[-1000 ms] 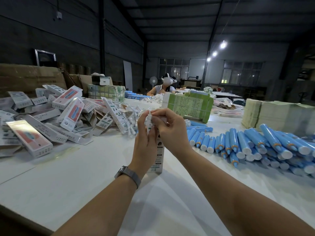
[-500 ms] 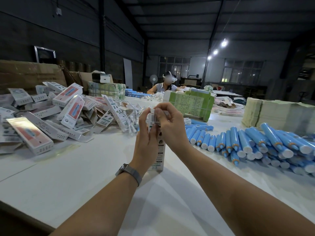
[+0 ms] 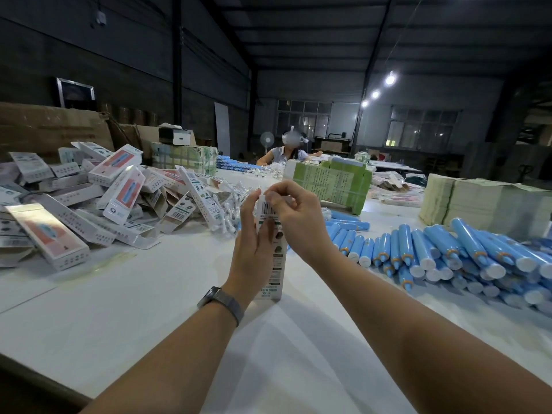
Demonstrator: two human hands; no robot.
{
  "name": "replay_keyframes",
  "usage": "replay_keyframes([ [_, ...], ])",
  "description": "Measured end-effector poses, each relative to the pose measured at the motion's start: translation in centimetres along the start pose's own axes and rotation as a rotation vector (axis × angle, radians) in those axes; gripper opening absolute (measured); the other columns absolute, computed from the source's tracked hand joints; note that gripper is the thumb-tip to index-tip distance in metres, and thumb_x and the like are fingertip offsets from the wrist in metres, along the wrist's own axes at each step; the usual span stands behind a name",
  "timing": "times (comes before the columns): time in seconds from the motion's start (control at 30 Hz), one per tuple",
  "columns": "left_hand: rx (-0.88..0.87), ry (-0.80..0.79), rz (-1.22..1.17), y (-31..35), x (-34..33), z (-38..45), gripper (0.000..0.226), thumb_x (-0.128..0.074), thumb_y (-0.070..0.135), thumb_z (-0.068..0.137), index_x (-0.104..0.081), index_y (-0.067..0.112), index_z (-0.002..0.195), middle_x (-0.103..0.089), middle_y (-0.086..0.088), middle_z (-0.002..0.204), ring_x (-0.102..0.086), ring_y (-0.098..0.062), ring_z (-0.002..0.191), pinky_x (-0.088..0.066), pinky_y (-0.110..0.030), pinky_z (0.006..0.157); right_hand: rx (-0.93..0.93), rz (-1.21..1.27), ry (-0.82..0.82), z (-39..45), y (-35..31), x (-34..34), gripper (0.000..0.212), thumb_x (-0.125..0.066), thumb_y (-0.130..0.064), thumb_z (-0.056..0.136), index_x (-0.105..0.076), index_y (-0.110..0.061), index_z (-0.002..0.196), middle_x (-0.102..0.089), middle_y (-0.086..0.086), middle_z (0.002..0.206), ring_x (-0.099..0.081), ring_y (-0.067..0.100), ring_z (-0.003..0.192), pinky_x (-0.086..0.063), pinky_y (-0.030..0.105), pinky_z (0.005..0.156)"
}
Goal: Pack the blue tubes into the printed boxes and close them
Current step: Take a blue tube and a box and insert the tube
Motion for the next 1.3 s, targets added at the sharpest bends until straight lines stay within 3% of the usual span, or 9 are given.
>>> replay_keyframes([
  [0.17,0.003,0.004,-0.021,0.4,0.1,0.0,0.050,-0.034,0.030,0.102,-0.028,0.071,0.132,-0.060,0.038,0.118,-0.064,0.002,0.102,-0.055,-0.035,0.086,-0.003,0.015,0.001,-0.2,0.0,0.0,0.012,-0.059,-0.007,0.096,-0.066,-0.010,0.087,-0.063,-0.004,0.080,-0.060,0.010,0.075,-0.049,0.026,0.073],
  [0.33,0.019,0.026,-0.045,0.4,0.3,0.2,0.042,-0.036,0.033,0.099,-0.035,0.067,0.124,-0.067,0.025,0.109,-0.069,-0.010,0.092,-0.058,-0.042,0.077,0.019,0.053,0.007,-0.7,0.2,0.0,0.007,-0.057,-0.009,0.097,-0.064,-0.007,0.095,-0.066,0.005,0.088,-0.064,0.024,0.084,-0.053,0.039,0.079],
  [0.43,0.037,0.021,-0.054,0.3,0.2,0.3,0.040,-0.038,0.034,0.098,-0.035,0.068,0.119,-0.067,0.021,0.105,-0.068,-0.012,0.087,-0.058,-0.045,0.074,0.040,0.013,0.003,-1.1,0.1,0.1,0.010,-0.059,-0.005,0.092,-0.059,-0.013,0.098,-0.064,-0.004,0.088,-0.063,0.015,0.081,-0.054,0.032,0.074],
  [0.57,0.006,0.003,-0.071,0.5,0.1,0.3,0.049,-0.036,0.028,0.100,-0.033,0.070,0.124,-0.067,0.023,0.111,-0.067,-0.004,0.095,-0.056,-0.028,0.075,0.071,-0.036,0.002,-1.1,-0.3,-0.1,0.018,-0.060,-0.003,0.091,-0.062,-0.020,0.096,-0.064,-0.008,0.094,-0.062,0.010,0.089,-0.053,0.032,0.083],
  [0.67,-0.031,-0.011,-0.063,0.8,0.0,0.3,0.058,-0.035,0.019,0.101,-0.031,0.070,0.127,-0.065,0.030,0.106,-0.066,0.000,0.087,-0.052,-0.018,0.070,0.082,-0.038,0.015,-1.1,-0.5,-0.1,0.019,-0.061,-0.001,0.091,-0.066,-0.019,0.095,-0.063,-0.008,0.097,-0.061,0.009,0.094,-0.051,0.033,0.089],
  [0.8,-0.023,0.011,-0.096,0.4,0.2,0.4,0.051,-0.036,0.019,0.100,-0.039,0.066,0.121,-0.062,0.009,0.096,-0.063,-0.002,0.075,-0.048,-0.018,0.062,0.081,-0.041,0.015,-1.1,-0.5,-0.1,0.017,-0.061,-0.002,0.091,-0.062,-0.019,0.095,-0.063,-0.008,0.095,-0.060,0.004,0.090,-0.050,0.026,0.084],
  [0.97,-0.014,0.010,-0.116,0.3,0.1,0.5,0.039,-0.038,0.029,0.101,-0.040,0.064,0.118,-0.065,0.017,0.092,-0.065,-0.005,0.075,-0.050,-0.020,0.061,0.001,0.104,0.045,-1.3,0.5,0.2,0.025,-0.064,-0.002,0.091,-0.048,-0.016,0.104,-0.066,0.003,0.104,-0.065,0.006,0.082,-0.052,0.019,0.073],
  [1.17,-0.019,0.014,-0.108,0.4,0.1,0.4,0.037,-0.038,0.031,0.102,-0.039,0.064,0.120,-0.069,0.019,0.100,-0.069,-0.006,0.084,-0.052,-0.021,0.065,0.005,0.100,0.073,-1.7,0.8,0.0,0.021,-0.063,-0.004,0.093,-0.047,-0.017,0.094,-0.067,0.008,0.109,-0.068,0.031,0.097,-0.056,0.053,0.084],
  [1.3,-0.027,0.016,-0.137,0.4,0.2,0.4,0.033,-0.038,0.035,0.101,-0.040,0.062,0.121,-0.068,0.016,0.100,-0.068,-0.006,0.083,-0.051,-0.021,0.064,0.004,0.092,0.098,-1.8,0.9,0.3,0.023,-0.065,-0.006,0.092,-0.048,-0.020,0.089,-0.068,0.005,0.109,-0.068,0.029,0.097,-0.055,0.055,0.085],
])
Point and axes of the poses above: each hand's wrist, its own z-axis towards the middle knuckle, its own x-axis out of the back of the hand, y = z × x, the point moved 10 cm from there along z, towards the middle knuckle
